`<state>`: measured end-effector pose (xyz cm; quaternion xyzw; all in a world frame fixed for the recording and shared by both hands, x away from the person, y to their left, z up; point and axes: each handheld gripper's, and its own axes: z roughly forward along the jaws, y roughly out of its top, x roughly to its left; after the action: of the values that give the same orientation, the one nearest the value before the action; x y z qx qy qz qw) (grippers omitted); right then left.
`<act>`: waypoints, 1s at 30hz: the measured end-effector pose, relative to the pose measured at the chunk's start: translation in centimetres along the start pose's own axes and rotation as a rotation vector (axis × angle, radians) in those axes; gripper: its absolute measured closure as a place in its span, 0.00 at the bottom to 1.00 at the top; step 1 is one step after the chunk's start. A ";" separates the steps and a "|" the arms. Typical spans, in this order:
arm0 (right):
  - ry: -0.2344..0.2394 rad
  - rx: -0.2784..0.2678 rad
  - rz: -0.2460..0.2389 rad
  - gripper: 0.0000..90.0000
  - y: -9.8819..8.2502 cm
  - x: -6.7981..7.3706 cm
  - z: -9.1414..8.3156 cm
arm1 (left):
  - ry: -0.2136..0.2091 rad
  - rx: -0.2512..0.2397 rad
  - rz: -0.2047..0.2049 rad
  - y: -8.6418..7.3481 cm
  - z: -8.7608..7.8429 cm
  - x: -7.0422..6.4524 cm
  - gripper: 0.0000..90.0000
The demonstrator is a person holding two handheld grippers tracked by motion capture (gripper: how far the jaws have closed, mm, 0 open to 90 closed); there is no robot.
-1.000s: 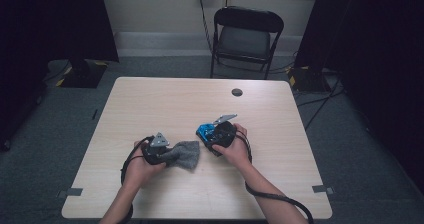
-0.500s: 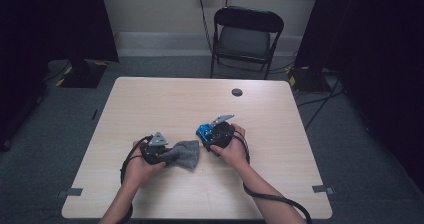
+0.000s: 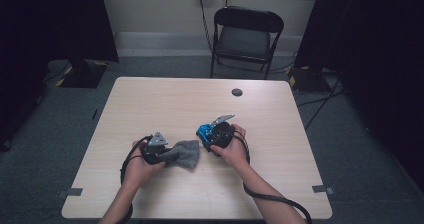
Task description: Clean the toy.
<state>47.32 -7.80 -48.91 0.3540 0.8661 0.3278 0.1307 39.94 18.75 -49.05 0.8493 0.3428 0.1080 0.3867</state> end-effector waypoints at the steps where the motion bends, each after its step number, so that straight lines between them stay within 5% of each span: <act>1: 0.001 -0.004 0.005 0.20 0.0 0.0 0.0 | -0.001 0.002 -0.001 0.0 0.0 0.0 0.76; 30: -0.009 0.033 0.004 0.17 0.0 0.3 -0.3 | -0.001 -0.007 0.000 0.0 0.0 0.1 0.76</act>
<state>46.99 -7.74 -48.61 0.3594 0.8700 0.3123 0.1281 39.98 18.79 -49.12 0.8479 0.3423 0.1087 0.3900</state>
